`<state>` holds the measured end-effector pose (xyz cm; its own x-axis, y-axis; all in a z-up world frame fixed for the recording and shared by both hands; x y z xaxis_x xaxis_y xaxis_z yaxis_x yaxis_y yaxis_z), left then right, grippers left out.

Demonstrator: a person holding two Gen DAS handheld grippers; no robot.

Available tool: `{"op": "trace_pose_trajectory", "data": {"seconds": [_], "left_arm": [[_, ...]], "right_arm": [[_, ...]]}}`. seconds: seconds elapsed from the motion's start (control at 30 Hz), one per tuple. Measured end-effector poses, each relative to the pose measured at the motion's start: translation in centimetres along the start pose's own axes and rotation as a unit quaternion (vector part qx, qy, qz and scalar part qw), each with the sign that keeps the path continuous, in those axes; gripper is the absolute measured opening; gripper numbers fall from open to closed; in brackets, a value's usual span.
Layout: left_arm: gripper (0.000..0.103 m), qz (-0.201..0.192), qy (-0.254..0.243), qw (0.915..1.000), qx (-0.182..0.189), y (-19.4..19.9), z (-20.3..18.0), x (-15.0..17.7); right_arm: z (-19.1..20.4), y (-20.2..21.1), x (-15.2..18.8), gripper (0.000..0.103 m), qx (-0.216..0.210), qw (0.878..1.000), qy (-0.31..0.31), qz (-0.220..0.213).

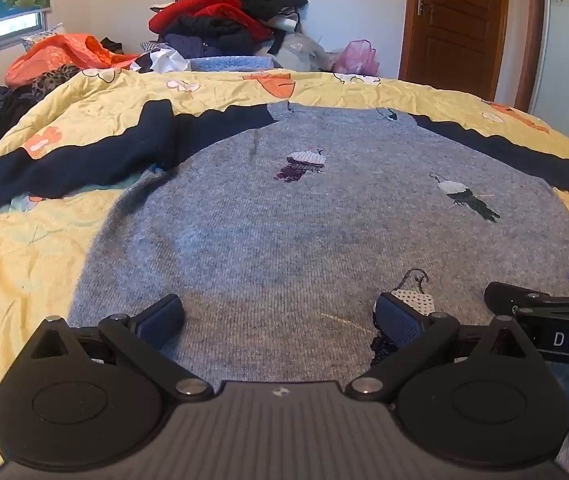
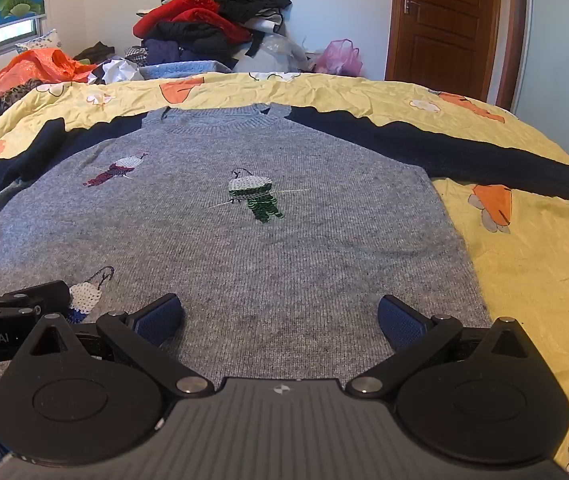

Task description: Fold small clothes

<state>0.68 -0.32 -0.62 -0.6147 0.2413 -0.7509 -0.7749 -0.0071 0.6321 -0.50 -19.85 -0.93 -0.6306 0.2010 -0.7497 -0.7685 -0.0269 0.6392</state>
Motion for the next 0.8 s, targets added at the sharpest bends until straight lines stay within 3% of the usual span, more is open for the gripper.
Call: {"op": "trace_pose_trajectory", "data": {"seconds": [0.8], "left_arm": [[0.103,0.004,0.007,0.9999,0.010,-0.10,0.16,-0.07]], "right_arm": [[-0.03,0.06,0.03,0.103,0.000,1.000,0.000,-0.001]]}}
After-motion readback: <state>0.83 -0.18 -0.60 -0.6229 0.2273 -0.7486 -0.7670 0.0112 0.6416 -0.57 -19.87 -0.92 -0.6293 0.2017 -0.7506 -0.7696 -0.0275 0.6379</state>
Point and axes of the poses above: each gripper's, at about its wrist camera, not at the fingertips, and y roughly against the way its jaws point, z to its left, x to its underside, the point moved 1 cm from there along -y, roughly the way its jaws point, and after that the axes turned 13 degrees about -y, right-handed, at the moved point
